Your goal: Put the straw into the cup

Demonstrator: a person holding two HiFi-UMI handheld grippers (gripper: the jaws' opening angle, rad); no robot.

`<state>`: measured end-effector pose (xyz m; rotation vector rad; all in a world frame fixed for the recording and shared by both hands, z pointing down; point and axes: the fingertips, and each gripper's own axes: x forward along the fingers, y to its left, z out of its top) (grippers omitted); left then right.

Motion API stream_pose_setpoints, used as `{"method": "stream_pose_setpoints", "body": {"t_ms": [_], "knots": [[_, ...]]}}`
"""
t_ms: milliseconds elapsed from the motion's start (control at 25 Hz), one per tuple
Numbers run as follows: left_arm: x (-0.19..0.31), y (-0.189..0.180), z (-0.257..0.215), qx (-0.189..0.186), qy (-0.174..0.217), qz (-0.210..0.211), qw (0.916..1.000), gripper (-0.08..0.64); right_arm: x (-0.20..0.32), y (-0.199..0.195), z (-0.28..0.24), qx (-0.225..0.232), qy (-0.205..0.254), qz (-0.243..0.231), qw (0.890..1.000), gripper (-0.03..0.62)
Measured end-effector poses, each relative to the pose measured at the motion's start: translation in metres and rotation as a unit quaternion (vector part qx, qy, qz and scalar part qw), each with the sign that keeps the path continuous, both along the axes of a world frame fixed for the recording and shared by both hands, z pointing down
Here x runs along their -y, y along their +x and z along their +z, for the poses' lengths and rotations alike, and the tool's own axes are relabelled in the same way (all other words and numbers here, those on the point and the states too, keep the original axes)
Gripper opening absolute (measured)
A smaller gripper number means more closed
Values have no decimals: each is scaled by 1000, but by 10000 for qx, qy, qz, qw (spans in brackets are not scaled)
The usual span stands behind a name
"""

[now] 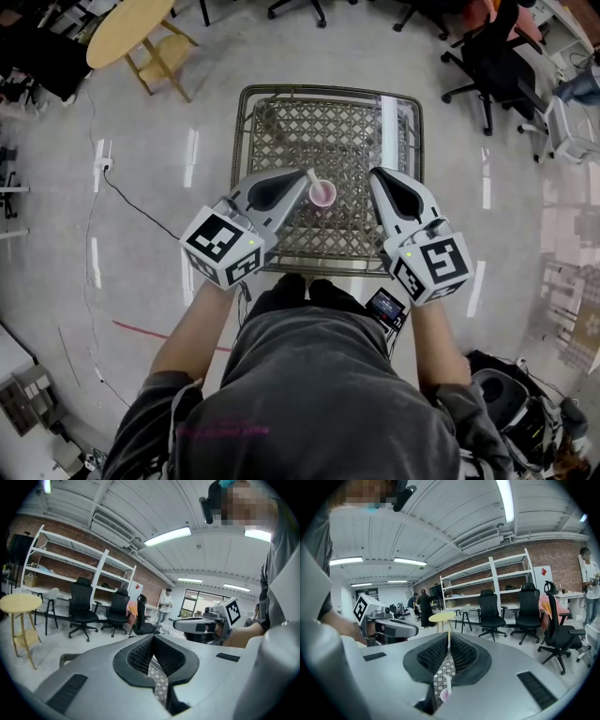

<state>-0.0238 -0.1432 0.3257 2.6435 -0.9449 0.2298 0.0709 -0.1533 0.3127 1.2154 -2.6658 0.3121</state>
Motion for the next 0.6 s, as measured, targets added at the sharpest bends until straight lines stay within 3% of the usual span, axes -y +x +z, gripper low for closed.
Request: {"method": "stream_pose_setpoints", "body": {"t_ms": [600], "knots": [[-8,-3,-5,-12,51,47,10000,11,-9,-8,-4,-19,27,-4,10000,25]]}}
